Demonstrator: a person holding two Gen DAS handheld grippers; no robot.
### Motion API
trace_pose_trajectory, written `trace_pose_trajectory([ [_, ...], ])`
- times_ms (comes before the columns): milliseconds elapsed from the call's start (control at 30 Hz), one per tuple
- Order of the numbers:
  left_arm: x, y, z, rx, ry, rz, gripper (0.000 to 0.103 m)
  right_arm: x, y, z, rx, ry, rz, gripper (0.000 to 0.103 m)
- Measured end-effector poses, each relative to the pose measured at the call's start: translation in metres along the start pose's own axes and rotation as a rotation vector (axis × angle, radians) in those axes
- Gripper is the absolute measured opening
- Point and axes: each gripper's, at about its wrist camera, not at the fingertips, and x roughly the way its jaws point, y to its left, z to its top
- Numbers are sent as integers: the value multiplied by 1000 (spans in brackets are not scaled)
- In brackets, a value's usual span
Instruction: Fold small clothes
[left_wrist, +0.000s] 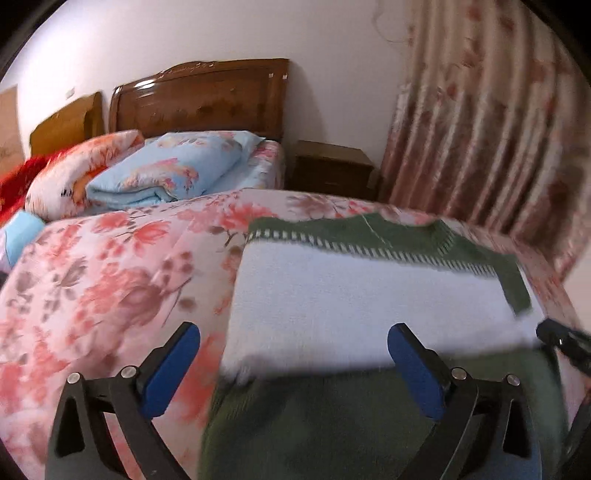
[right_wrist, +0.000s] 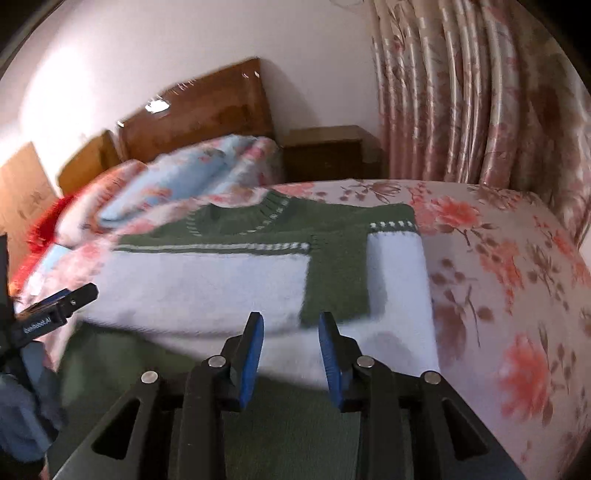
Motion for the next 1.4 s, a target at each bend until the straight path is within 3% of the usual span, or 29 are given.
trace_pose_trajectory([
  [133,-32,0,-38,53,25,-5,103,-28,1,-30,-75,61,-29,31],
  [267,-48,-9,-71,114,98,-48,103,-54,9,-65,-143,112,4,31],
  [400,-39,-26,-95,252,207,12,103,-54,35,-104,-307,213,24,32],
  [467,-40,-18,-96,238,248,2,103,-58,40,-116,-367,196,-4,32],
  [600,-45,15,-101,168,305,-17,103,-70,22,-119,-377,277,-6,42],
  [733,-55,33,-108,124,314,-12,103,-87,-2,-131,-342,281,5,43],
  [833,-77,21,-106,159,297,82,103,-93,-3,-134,-343,303,-32,43],
  [900,-95,5,-101,186,237,23,103,-97,8,-130,-371,317,-104,43],
  [933,-105,-9,-96,195,204,-20,103,-102,22,-125,-404,281,-107,43],
  [1000,-110,-37,-94,236,178,-73,103,-105,42,-116,-399,233,-9,43],
  [1067,-100,-55,-100,275,219,-108,103,-96,70,-113,-411,245,104,43],
  [1100,-93,-63,-108,303,253,-124,103,-88,84,-117,-451,260,110,43],
  [1167,-81,-71,-131,389,308,-77,103,-71,100,-130,-525,313,96,43],
  [1200,-84,-66,-132,372,287,-93,103,-65,101,-136,-547,341,87,45],
  [1233,-85,-54,-136,349,337,-105,103,-69,98,-138,-549,318,104,45],
  [1267,-87,-47,-137,337,356,-109,103,-73,91,-141,-549,353,122,46],
  [1400,-101,-14,-148,327,385,-94,103,-94,53,-150,-556,426,129,50],
])
